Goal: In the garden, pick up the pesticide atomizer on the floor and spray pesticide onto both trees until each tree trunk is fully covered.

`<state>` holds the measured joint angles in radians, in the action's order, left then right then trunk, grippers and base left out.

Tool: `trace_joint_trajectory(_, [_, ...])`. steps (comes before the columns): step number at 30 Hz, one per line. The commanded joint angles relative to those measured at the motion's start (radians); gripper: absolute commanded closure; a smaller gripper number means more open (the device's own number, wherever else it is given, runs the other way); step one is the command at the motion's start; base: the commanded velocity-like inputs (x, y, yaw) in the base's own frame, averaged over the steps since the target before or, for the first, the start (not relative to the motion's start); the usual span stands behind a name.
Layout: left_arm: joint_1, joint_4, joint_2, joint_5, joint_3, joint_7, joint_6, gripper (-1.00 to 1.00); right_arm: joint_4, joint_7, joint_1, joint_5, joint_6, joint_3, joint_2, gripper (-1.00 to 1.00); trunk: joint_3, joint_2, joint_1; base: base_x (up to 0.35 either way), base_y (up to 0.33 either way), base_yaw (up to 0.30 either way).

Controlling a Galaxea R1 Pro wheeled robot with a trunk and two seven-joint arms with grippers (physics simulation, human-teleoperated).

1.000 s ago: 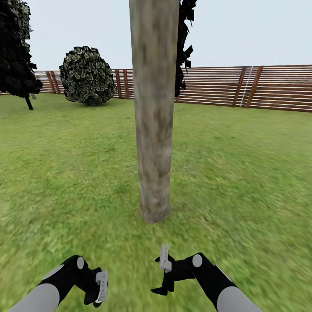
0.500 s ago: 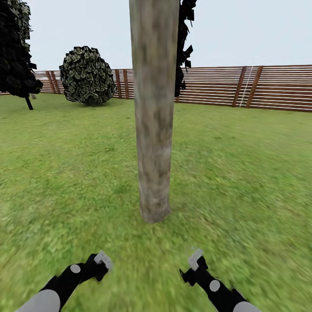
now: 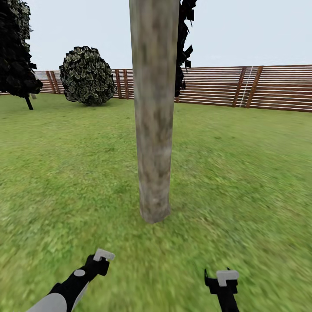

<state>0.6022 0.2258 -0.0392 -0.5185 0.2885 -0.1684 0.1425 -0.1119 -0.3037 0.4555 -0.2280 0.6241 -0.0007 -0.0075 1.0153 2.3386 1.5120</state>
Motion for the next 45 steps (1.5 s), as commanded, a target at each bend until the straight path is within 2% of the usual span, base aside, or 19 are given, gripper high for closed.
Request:
trace_joint_trajectory(1, [0.001,-0.001,0.001,-0.007,0.009,-0.005,0.002,1.00,0.001,-0.010,0.001,-0.010,0.001,0.000,0.000,-1.00,0.001,0.000,0.000,0.000,0.000,0.000])
trace_joint_trajectory(2, [0.001,-0.002,0.006,-0.004,0.010,-0.006,0.001,1.00,0.001,-0.010,0.000,-0.009,0.001,0.000,0.000,-1.00,0.001,0.000,0.000,0.000,0.000,0.000])
trace_joint_trajectory(4, [0.003,-0.001,0.032,-0.001,0.012,-0.006,-0.019,1.00,0.001,-0.011,-0.001,-0.006,0.001,-0.001,-0.001,-1.00,0.001,0.000,0.000,0.000,0.000,0.000])
trace_joint_trajectory(5, [0.011,0.010,0.062,-0.001,0.011,-0.007,-0.101,1.00,0.001,-0.013,-0.001,-0.003,0.002,-0.002,-0.001,-1.00,0.001,0.000,0.000,0.000,0.000,0.000])
trace_joint_trajectory(7, [0.018,0.018,0.085,-0.001,0.009,-0.008,-0.195,1.00,0.001,-0.015,-0.001,-0.002,0.002,-0.003,0.000,-1.00,0.001,0.000,0.000,0.000,0.000,0.000])
trace_joint_trajectory(9, [0.055,0.044,0.116,-0.001,0.009,-0.012,-0.314,1.00,0.001,-0.015,-0.001,-0.001,0.002,-0.004,0.000,-1.00,0.001,0.000,0.000,0.000,0.000,0.000])
trace_joint_trajectory(10, [0.081,0.052,0.124,-0.001,0.009,-0.014,-0.352,1.00,0.001,-0.015,-0.001,-0.001,0.002,-0.004,0.000,-1.00,0.001,0.000,0.000,0.000,0.000,0.000])
trace_joint_trajectory(12, [0.110,0.058,0.129,-0.001,0.010,-0.015,-0.385,1.00,0.000,-0.015,-0.001,-0.001,0.002,-0.005,0.000,-1.00,0.001,0.000,0.000,0.000,0.000,-0.042])
trace_joint_trajectory(14, [0.124,0.061,0.130,-0.002,0.010,-0.011,-0.401,1.00,0.000,-0.016,-0.001,-0.001,0.002,-0.008,-0.001,-1.00,0.001,0.000,0.000,0.000,0.000,-0.163])
trace_joint_trajectory(15, [0.132,0.063,0.131,0.000,0.012,-0.008,-0.411,1.00,-0.003,-0.017,-0.001,-0.002,0.002,-0.086,-0.002,-1.00,0.001,0.000,0.000,0.260,-0.161,-0.261])
trace_joint_trajectory(29, [0.124,0.070,0.122,0.000,0.014,-0.007,-0.402,1.00,0.001,-0.016,-0.001,-0.004,0.002,-0.087,0.000,-1.00,0.001,0.000,0.000,0.053,-0.036,-0.036])
trace_joint_trajectory(37, [0.125,0.070,0.123,0.000,0.014,-0.007,-0.402,1.00,0.001,-0.015,-0.001,-0.004,0.002,-0.087,0.000,-1.00,0.001,0.000,0.000,0.000,0.000,-0.265])
trace_joint_trajectory(39, [0.127,0.070,0.129,0.000,0.013,-0.007,-0.402,1.00,0.001,-0.016,-0.001,-0.004,0.002,-0.087,0.000,-1.00,0.001,0.000,0.000,0.000,0.000,-0.162])
trace_joint_trajectory(42, [0.148,0.071,0.168,0.003,0.012,-0.007,-0.402,1.00,0.001,-0.016,-0.001,-0.004,0.002,-0.087,0.000,-1.00,0.001,0.000,0.000,0.000,0.000,-0.034])
trace_joint_trajectory(43, [0.159,0.072,0.174,0.005,0.011,-0.007,-0.402,1.00,0.001,-0.016,-0.001,-0.004,0.002,-0.087,0.000,-1.00,0.001,0.000,0.000,0.000,0.000,-0.009])
trace_joint_trajectory(45, [0.175,0.076,0.168,0.017,0.010,-0.008,-0.406,1.00,0.001,-0.015,-0.001,-0.005,0.002,-0.087,0.000,-1.00,0.001,0.000,0.000,0.000,0.000,-0.004])
